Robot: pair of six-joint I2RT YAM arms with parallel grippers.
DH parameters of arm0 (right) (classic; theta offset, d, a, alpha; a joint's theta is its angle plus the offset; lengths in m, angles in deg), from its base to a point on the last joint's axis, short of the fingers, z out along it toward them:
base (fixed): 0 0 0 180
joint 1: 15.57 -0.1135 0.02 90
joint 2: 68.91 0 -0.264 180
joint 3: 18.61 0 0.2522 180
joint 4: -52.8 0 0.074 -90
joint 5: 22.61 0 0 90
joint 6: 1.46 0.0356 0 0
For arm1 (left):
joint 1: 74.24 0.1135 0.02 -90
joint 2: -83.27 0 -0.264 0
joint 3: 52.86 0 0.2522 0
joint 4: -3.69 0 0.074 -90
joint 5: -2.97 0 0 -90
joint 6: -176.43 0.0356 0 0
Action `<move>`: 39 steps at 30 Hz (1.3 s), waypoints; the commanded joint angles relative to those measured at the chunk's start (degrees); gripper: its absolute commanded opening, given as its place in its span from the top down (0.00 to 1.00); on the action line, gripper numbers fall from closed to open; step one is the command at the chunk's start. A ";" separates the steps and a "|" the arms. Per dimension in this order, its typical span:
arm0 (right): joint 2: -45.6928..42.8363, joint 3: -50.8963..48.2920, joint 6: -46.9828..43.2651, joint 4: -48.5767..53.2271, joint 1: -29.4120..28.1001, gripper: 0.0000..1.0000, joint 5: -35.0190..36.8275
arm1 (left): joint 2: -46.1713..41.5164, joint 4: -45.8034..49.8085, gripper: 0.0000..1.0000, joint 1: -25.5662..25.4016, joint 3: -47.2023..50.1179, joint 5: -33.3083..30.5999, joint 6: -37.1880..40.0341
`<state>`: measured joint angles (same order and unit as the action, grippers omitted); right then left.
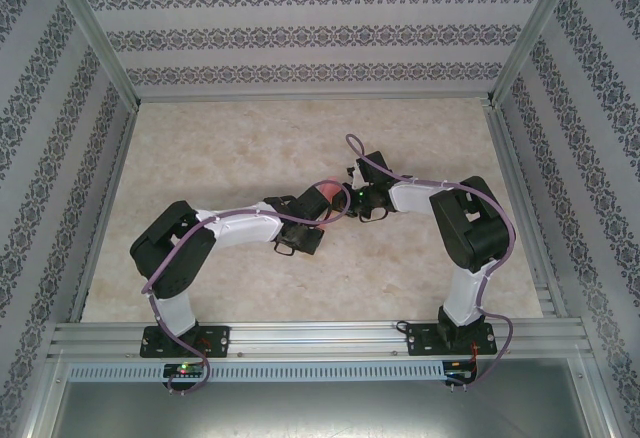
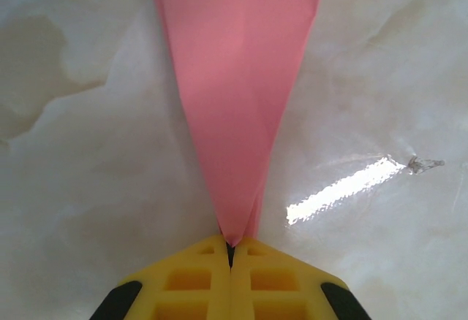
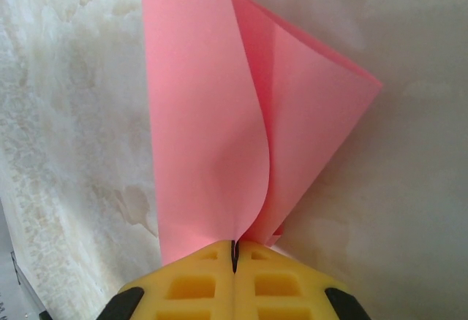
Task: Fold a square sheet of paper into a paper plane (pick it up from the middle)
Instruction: Fold the wing for the fifth time at the center of the table.
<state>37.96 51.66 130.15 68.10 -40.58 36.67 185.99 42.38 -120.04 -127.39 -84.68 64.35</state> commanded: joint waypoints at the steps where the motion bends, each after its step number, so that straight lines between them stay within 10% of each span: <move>1: -0.35 1.39 -1.51 -1.63 -0.54 0.98 0.05 | 2.04 4.43 0.94 -0.52 -0.57 -2.87 3.87; 39: 4.40 2.99 -6.60 -0.69 0.72 0.98 1.75 | 3.70 4.31 0.91 -0.52 -0.98 -2.25 10.66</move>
<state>41.41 53.39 125.97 65.41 -40.43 35.67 187.12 43.51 -120.04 -128.81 -85.82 73.07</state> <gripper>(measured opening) 0.051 0.089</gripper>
